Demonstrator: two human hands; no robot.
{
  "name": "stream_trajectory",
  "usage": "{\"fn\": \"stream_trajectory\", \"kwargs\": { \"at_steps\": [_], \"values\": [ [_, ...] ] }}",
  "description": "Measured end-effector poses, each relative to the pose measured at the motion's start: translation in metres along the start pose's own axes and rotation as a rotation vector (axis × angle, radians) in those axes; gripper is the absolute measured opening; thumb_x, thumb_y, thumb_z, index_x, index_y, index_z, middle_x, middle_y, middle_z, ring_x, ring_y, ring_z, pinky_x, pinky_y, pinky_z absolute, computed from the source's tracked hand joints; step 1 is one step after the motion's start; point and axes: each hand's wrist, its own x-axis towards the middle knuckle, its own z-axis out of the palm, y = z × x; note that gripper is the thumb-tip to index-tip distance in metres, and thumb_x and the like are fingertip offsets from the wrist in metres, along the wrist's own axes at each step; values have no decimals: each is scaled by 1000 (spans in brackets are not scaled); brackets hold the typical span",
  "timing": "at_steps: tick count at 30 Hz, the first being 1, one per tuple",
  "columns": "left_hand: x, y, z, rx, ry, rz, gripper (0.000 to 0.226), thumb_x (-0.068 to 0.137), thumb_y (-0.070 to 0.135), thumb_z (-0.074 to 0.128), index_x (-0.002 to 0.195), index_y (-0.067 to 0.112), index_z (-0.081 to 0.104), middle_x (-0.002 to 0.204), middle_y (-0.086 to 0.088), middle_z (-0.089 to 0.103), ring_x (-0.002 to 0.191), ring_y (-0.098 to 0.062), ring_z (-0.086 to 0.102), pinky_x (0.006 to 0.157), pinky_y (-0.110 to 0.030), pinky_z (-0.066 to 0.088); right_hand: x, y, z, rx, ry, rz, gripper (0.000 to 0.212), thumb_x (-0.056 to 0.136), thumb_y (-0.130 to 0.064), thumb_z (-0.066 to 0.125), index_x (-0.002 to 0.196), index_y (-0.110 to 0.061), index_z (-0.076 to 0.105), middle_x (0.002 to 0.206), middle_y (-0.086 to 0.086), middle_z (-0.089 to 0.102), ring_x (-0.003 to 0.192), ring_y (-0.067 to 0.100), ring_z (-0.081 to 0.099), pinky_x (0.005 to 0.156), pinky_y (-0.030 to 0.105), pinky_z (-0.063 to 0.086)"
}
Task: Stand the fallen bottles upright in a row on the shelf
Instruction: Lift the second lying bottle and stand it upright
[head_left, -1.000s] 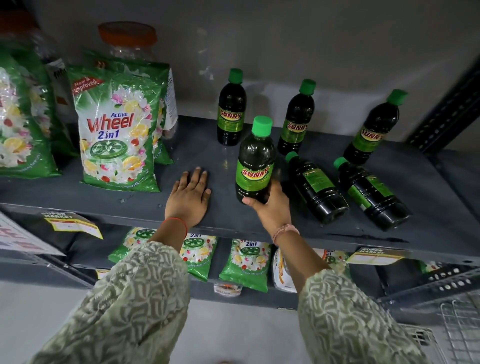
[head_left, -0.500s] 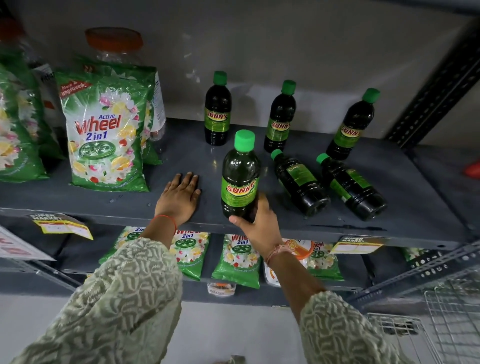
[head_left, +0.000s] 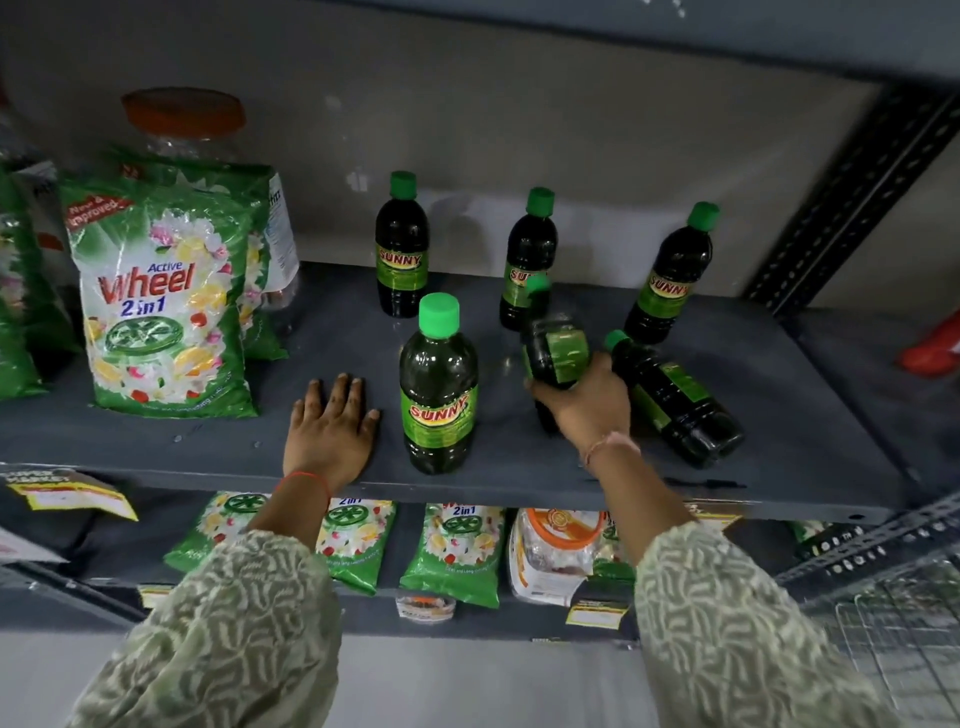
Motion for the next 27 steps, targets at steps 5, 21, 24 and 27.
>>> {"fn": "stream_trajectory", "kwargs": {
  "at_steps": [5,21,24,27],
  "values": [
    [-1,-2,1,8,-1,2,57,97,40,21,149,19,7,160,0,5,147,-30,1,121,-44,8,-19,5,36,297,251,-107,93,62,-39,81,128,7,33,121,26,50,117,40,46,104,44,39],
    [-1,0,0,7,-5,-13,57,97,41,20,149,19,8,160,0,6,147,-29,1,121,-43,7,-23,15,33,295,172,-151,99,48,-25,86,132,-7,35,125,17,48,118,32,44,103,49,38],
    [-1,-1,0,12,-1,-7,57,97,41,20,149,19,8,160,0,6,147,-30,1,121,-43,8,-18,24,21,387,25,-87,83,58,-9,79,128,-11,35,106,5,57,98,23,56,83,29,47],
    [-2,0,-1,10,-7,-10,57,97,41,20,149,20,8,160,0,5,147,-30,1,121,-43,7,-12,35,13,430,-127,-101,90,60,-6,80,134,-13,29,116,3,53,109,21,52,99,36,44]
  ]
}}
